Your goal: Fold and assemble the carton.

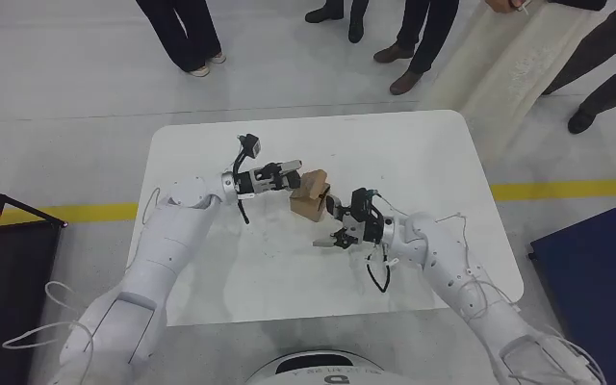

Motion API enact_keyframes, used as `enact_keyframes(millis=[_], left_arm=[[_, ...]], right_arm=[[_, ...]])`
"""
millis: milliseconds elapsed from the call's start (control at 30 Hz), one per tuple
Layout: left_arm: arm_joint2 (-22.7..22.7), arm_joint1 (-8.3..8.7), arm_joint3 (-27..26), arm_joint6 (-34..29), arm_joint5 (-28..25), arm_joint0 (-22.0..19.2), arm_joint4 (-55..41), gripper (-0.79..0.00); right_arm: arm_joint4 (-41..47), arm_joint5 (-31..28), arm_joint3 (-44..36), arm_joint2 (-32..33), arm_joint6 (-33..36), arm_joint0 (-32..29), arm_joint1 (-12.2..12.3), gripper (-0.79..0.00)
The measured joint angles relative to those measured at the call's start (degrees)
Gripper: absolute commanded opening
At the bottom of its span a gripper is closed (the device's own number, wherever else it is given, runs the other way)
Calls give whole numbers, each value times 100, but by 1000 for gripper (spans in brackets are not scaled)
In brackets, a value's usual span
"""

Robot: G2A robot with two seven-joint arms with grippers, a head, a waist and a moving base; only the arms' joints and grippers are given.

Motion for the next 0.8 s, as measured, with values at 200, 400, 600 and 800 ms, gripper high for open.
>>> enact_keyframes(millis=[200, 400, 600, 800], left_arm=[[19, 24, -141, 146, -34, 87, 209, -111], [-27, 52, -240, 202, -27, 119, 236, -123], [26, 58, -324, 229, -62, 179, 341, -129], [-55, 54, -507, 274, -271, 241, 17, -182]], right_arm=[[-9, 0, 130, 0, -181, 32, 42, -15], [-208, 260, 24, 351, -602, -141, 137, -92], [-595, 512, -460, 653, -1032, -487, 237, -157], [-516, 1120, -568, 769, -1297, -631, 222, -215]])
